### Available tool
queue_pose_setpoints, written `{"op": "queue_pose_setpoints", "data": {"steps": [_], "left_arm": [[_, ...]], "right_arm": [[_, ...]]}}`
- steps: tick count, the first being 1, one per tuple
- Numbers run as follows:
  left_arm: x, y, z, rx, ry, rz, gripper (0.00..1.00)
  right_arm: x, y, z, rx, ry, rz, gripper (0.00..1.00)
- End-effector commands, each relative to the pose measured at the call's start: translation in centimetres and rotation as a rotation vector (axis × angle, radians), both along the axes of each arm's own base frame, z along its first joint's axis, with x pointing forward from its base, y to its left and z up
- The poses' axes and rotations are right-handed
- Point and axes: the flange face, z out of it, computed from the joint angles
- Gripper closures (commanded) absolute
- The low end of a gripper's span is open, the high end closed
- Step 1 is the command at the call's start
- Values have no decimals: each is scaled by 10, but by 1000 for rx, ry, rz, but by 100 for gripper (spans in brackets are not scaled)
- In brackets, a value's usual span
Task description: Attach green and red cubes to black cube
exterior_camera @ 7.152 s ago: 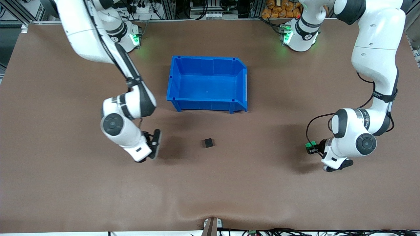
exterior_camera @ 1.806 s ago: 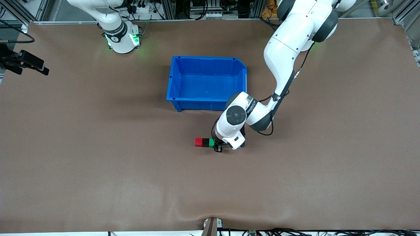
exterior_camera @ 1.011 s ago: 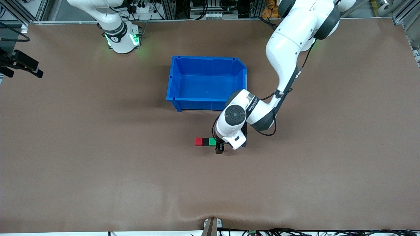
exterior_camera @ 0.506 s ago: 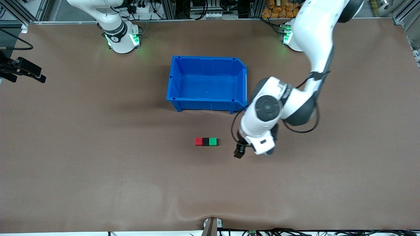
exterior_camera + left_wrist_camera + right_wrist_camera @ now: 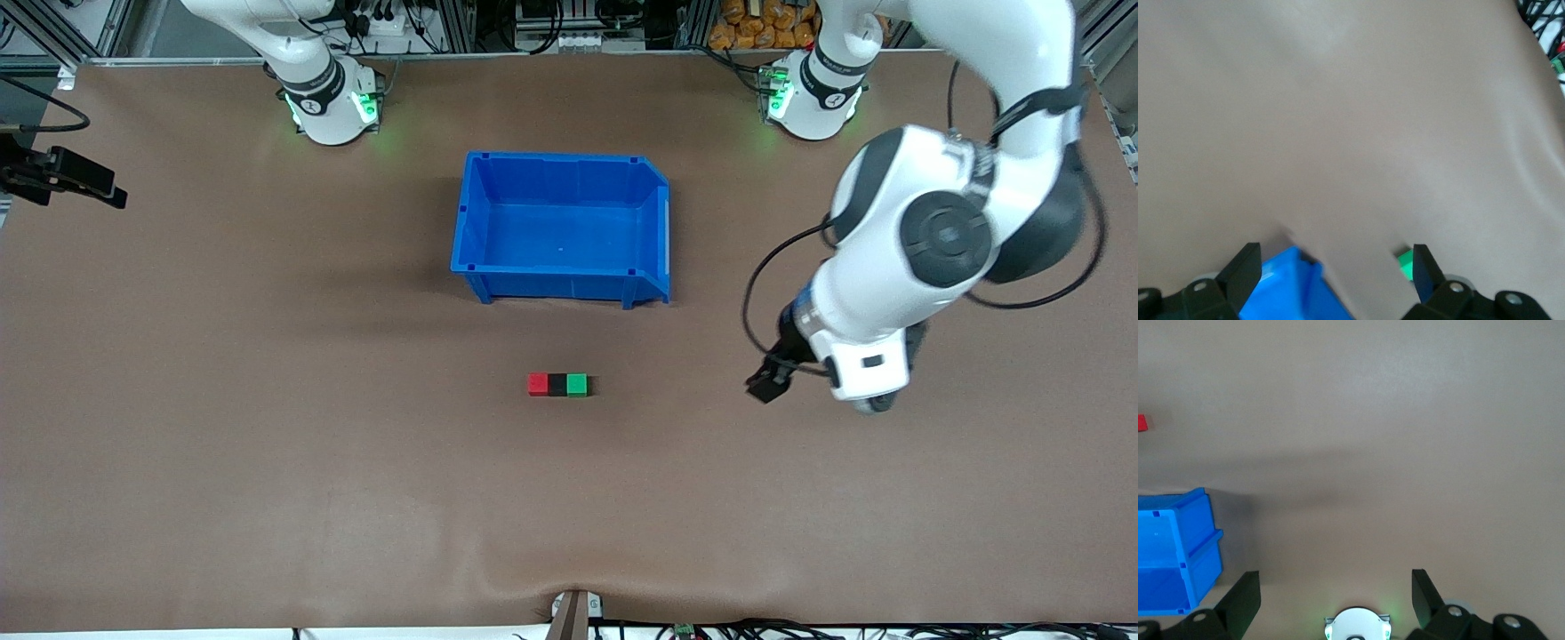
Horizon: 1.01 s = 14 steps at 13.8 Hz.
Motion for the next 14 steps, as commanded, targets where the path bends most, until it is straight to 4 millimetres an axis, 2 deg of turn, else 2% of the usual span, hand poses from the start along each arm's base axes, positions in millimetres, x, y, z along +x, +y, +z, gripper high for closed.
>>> {"op": "queue_pose_setpoints", "data": {"steps": [1, 3, 5, 8, 11, 14], "left_arm": [[-18, 41, 32, 6, 23, -106, 0], [-30, 72, 53, 2, 19, -153, 0], [-44, 110, 66, 1, 32, -256, 0], [-65, 153, 86, -3, 58, -361, 0], [-77, 197, 93, -16, 87, -428, 0], [-85, 222, 94, -20, 92, -481, 0]], "right_arm": [[9, 5, -1, -2, -19, 3, 0], [11, 12, -1, -2, -24, 15, 0], [11, 14, -1, -1, -27, 20, 0], [12, 22, -3, -3, -28, 33, 0], [12, 19, -3, -3, -28, 27, 0], [12, 20, -3, -3, -28, 29, 0]]}}
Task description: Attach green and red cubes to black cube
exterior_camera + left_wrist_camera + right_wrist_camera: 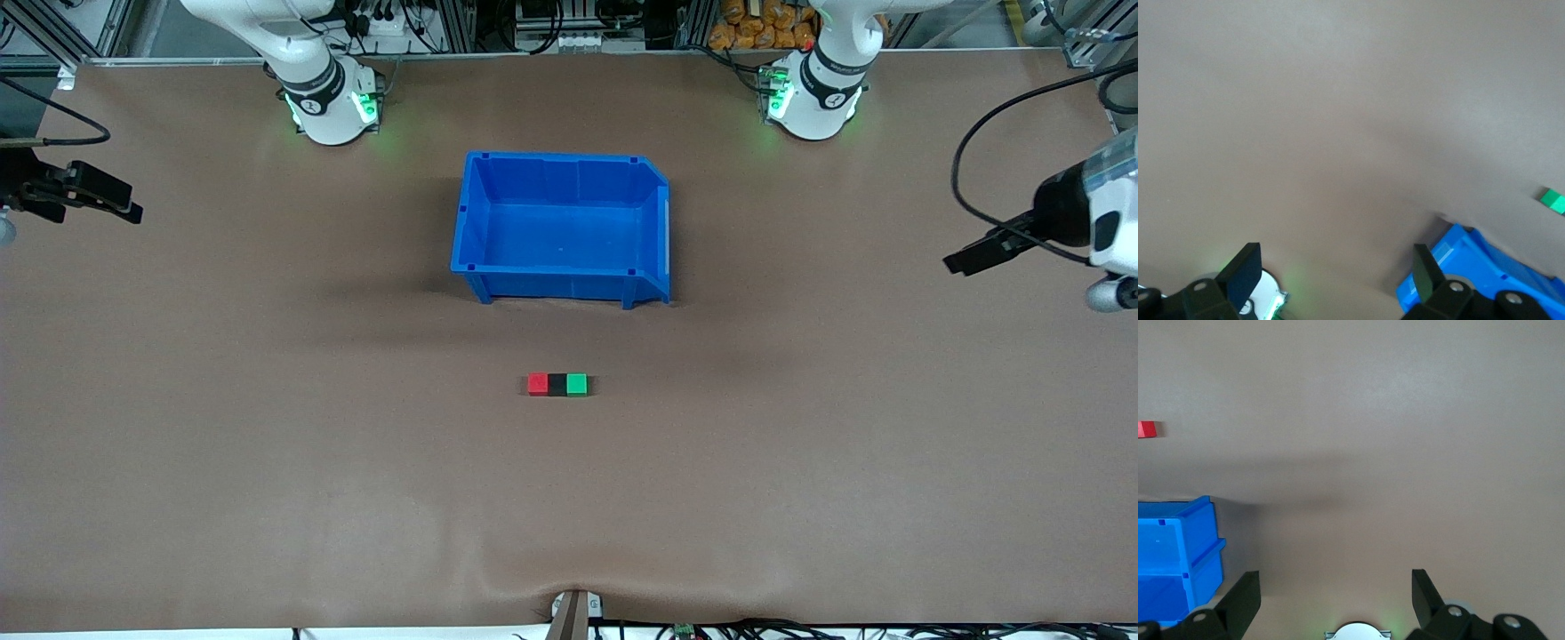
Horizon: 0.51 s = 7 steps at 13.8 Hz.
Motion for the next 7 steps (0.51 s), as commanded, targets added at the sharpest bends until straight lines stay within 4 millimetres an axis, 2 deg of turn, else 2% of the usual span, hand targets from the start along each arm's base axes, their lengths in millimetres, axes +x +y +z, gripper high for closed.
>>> {"op": "queue_pose_setpoints", "data": {"steps": [1, 3, 7], "left_arm": [[-17, 15, 3, 0, 7, -55, 0], [-22, 32, 6, -8, 5, -105, 0], [-31, 41, 13, -10, 30, -129, 0]], "right_arm": [[2, 1, 4, -1, -6, -6, 0], [1, 1, 3, -6, -3, -6, 0], [1, -1, 4, -10, -6, -8, 0]]}}
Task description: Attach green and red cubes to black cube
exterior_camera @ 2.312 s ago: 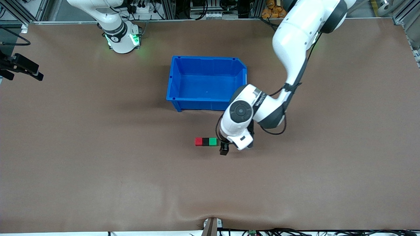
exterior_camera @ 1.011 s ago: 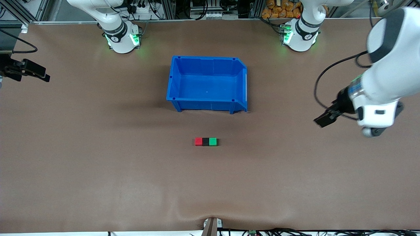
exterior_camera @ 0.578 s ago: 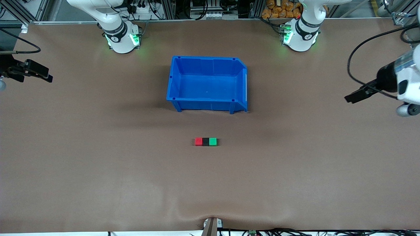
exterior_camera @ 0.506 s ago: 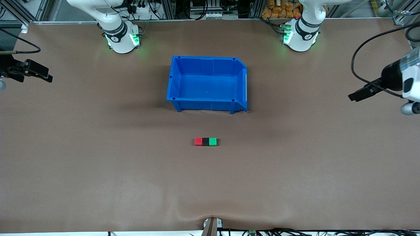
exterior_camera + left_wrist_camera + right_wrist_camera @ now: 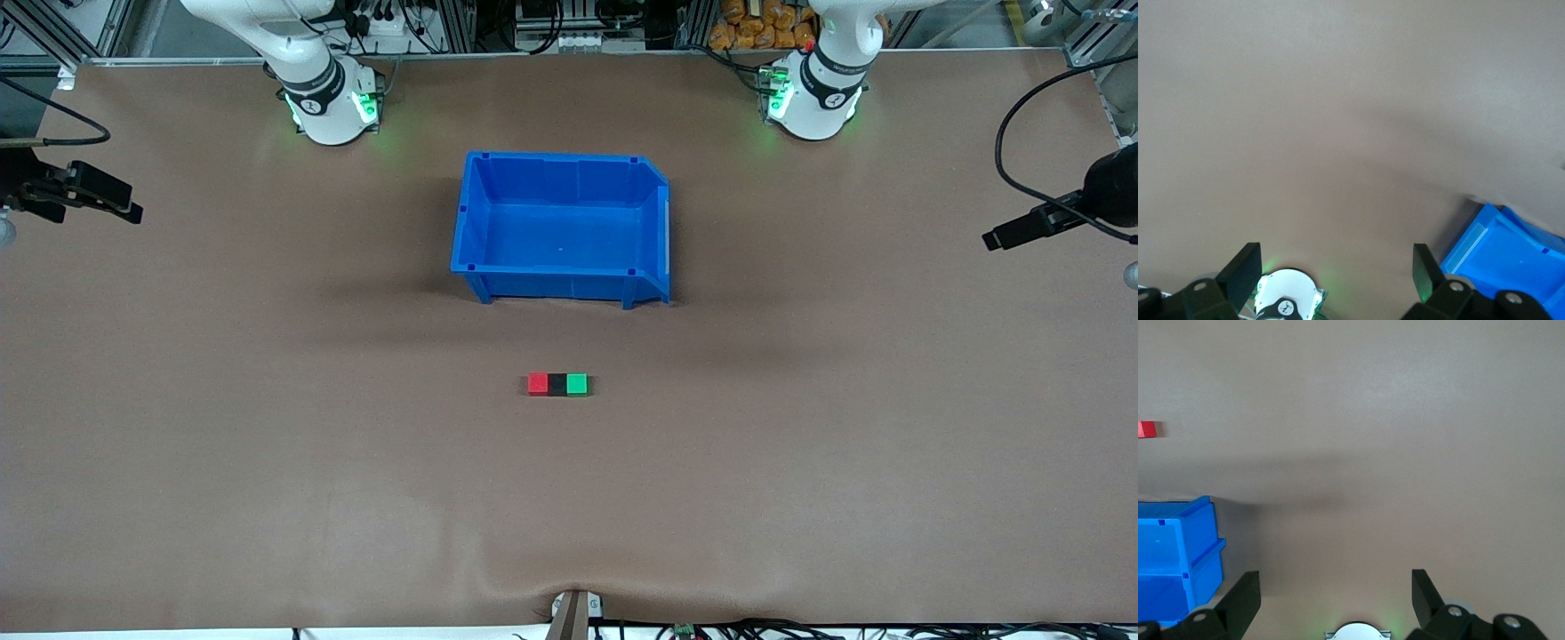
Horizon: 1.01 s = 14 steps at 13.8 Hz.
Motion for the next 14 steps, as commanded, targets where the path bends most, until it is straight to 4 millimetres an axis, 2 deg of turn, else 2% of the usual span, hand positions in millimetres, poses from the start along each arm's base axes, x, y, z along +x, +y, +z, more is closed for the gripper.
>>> {"op": "queue_pose_setpoints", "data": {"steps": [1, 4, 8, 13, 14], "left_arm": [[-15, 0, 8, 15, 10, -19, 0], [-13, 0, 9, 9, -7, -49, 0], [-8, 15, 7, 0, -36, -102, 0], [-15, 14, 9, -5, -36, -135, 0], [-19, 14, 4, -6, -22, -135, 0]], "right_arm": [[1, -1, 4, -10, -6, -9, 0], [1, -1, 4, -10, -6, -8, 0], [1, -1, 4, -10, -6, -8, 0], [2, -1, 4, -8, -9, -9, 0], [2, 0, 4, -8, -9, -6, 0]]}}
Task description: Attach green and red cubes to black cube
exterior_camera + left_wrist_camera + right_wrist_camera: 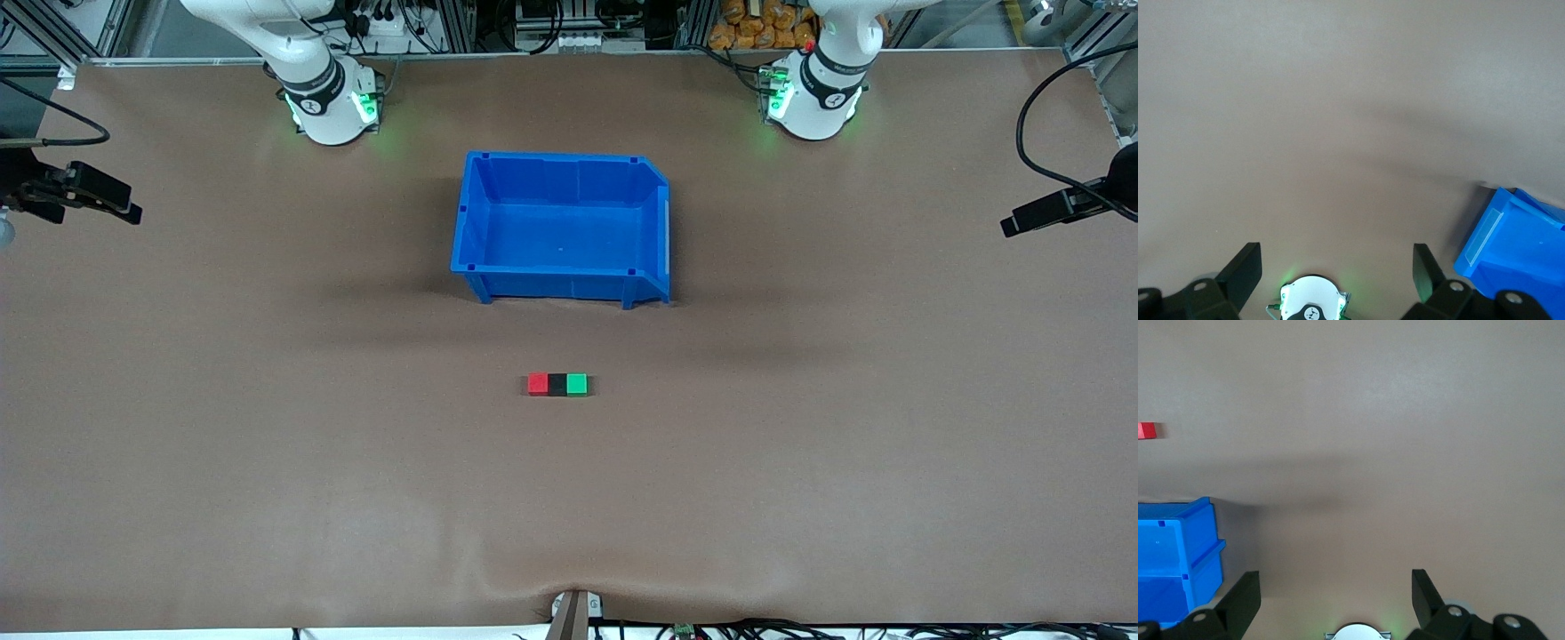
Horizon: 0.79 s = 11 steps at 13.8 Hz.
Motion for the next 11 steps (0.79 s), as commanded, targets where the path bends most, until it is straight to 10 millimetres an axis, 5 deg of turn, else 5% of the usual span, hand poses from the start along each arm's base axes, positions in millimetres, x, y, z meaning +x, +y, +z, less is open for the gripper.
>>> {"op": "queue_pose_setpoints", "data": {"steps": [1, 11], "left_arm": [[-18, -1, 0, 14, -3, -17, 0], [-15, -13, -9, 7, 15, -32, 0]], "right_arm": [[1, 2, 4, -8, -6, -4, 0], [4, 12, 1, -10, -2, 4, 0]]}}
